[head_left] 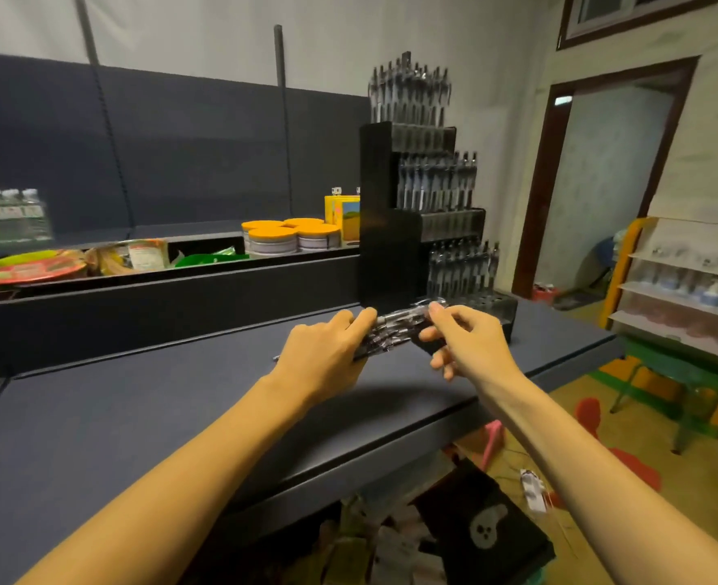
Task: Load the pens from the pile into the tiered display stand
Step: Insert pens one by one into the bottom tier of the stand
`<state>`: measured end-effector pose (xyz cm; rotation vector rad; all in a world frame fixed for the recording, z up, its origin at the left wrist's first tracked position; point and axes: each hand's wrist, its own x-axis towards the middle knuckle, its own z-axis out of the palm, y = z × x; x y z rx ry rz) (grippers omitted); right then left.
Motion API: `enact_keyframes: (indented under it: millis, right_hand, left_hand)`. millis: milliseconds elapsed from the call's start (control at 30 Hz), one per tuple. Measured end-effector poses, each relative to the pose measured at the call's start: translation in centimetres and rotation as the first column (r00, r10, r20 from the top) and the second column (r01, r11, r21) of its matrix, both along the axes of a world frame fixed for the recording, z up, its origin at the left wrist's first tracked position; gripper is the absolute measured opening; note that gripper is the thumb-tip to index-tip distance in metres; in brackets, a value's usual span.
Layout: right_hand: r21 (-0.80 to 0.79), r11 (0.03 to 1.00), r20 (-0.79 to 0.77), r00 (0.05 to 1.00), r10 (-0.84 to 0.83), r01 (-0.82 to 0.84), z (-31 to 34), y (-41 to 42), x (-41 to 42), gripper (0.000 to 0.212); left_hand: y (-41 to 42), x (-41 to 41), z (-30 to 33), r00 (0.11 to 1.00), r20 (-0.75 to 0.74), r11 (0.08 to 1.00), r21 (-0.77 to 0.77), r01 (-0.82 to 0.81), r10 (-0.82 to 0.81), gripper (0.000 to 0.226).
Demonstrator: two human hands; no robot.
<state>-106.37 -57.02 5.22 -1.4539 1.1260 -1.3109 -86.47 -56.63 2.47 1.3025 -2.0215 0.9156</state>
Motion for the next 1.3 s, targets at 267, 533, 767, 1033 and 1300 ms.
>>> enact_keyframes:
  millis: [267,533,767,1033,1300]
  right_hand:
    - [-0.001,0.982,0.165,0.969,0.186,-0.189,1.0,-7.9,-7.7,0.027]
    - [-0.05,0.954,0.221,0.928,0.301,-0.297,2.5,-13.0,-11.9,0.025]
    - [-0.169,0.958,0.297,0.915,0.274,-0.232,4.4,-16.1,-12.6,0.022]
    - [-0.451,0.891,0.149,0.98,0.133,-0.053,5.3,-18.0,-13.8,0.009]
    - [-0.482,0.872,-0.049,0.996,0.076,-0.09,3.5,-18.2,-12.9,0.009]
  left_hand:
    - [-5.6,-8.3,-0.7,0.994,-0.047,0.983,-0.149,-0.105,0.099,0.06]
    - [-6.5,-12.8,-2.2,0.942,-0.222,0.949,-0.137,-0.285,0.252,0.034]
    - [-6.7,-12.7,-2.6,0.898,-0.241,0.882,-0.215,-0.419,0.368,0.03]
    - [-7.7,-11.5,-3.0,0.923,-0.198,0.898,-0.233,-0.372,0.331,0.033]
    - [-7.6,-11.6,-3.3,0.923,-0.223,0.908,-0.215,-0.361,0.314,0.033]
